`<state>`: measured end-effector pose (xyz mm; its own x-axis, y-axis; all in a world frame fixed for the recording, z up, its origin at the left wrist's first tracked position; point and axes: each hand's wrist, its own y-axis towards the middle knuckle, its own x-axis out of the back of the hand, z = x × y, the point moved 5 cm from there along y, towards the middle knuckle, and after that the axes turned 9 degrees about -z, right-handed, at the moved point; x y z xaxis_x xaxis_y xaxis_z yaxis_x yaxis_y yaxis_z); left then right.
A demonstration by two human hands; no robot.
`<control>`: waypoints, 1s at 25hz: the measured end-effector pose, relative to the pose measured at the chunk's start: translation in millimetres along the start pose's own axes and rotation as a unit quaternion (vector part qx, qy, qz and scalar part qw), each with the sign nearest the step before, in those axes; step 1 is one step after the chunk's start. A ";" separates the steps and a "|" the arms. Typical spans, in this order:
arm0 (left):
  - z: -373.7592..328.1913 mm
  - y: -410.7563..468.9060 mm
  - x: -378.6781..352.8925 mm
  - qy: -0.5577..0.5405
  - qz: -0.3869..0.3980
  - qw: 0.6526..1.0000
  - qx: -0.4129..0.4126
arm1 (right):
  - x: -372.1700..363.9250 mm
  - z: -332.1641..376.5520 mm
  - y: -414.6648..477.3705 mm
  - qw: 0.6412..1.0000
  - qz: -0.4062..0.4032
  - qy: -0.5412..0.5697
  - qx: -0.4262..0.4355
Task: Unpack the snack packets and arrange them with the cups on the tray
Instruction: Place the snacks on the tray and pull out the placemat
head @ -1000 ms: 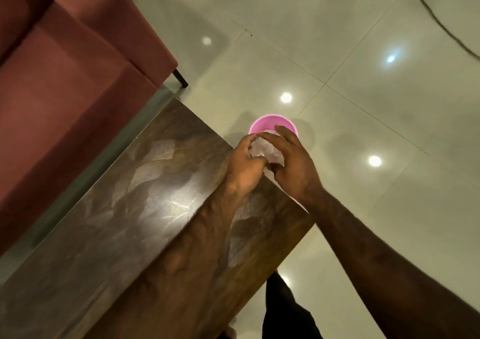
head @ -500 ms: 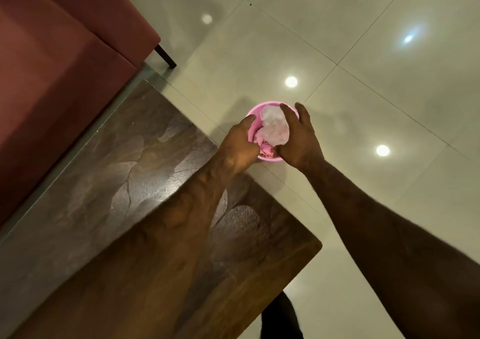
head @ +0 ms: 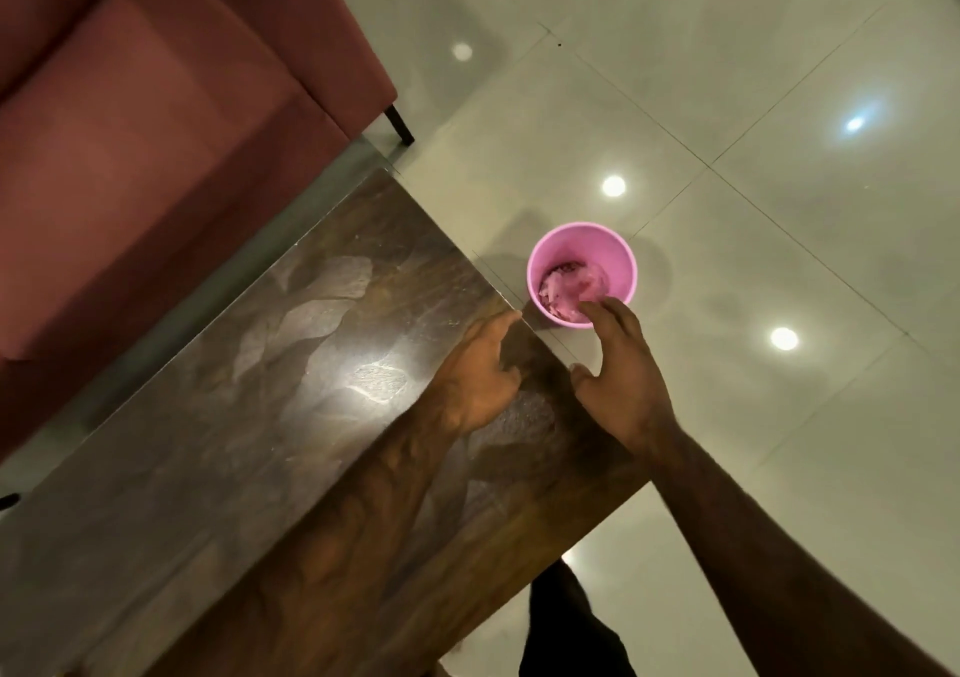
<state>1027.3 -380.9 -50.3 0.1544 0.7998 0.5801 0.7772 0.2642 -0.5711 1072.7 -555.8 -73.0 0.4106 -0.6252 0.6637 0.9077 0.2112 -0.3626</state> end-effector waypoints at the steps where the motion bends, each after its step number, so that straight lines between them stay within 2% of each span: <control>1: 4.6 -10.6 7.7 -0.001 -0.009 1.000 0.000 | -1.4 14.8 -6.4 1.000 0.003 0.002 0.014; 8: 45.0 -73.8 55.0 -0.047 -0.064 0.997 0.005 | -33.4 80.7 -46.2 0.995 0.047 -0.033 0.085; 12: 122.1 -141.4 104.6 -0.080 -0.131 0.987 0.036 | -91.4 150.6 -105.4 0.979 0.125 -0.050 0.153; 13: 125.8 -144.2 102.4 -0.075 -0.127 0.988 0.040 | -91.6 151.6 -109.6 0.978 0.129 -0.048 0.154; 19: 251.4 -272.3 148.4 -0.111 -0.240 0.958 0.110 | -196.1 240.1 -222.3 0.925 0.247 -0.091 0.274; 25: 353.9 -368.7 161.9 -0.115 -0.287 0.943 0.123 | -292.7 284.8 -328.2 0.882 0.297 -0.133 0.341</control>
<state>549.9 -158.1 48.7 -0.4068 0.5751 0.7098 0.5224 0.7838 -0.3357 679.3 -228.1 38.0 0.7546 -0.0726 0.6522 0.3289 0.9018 -0.2802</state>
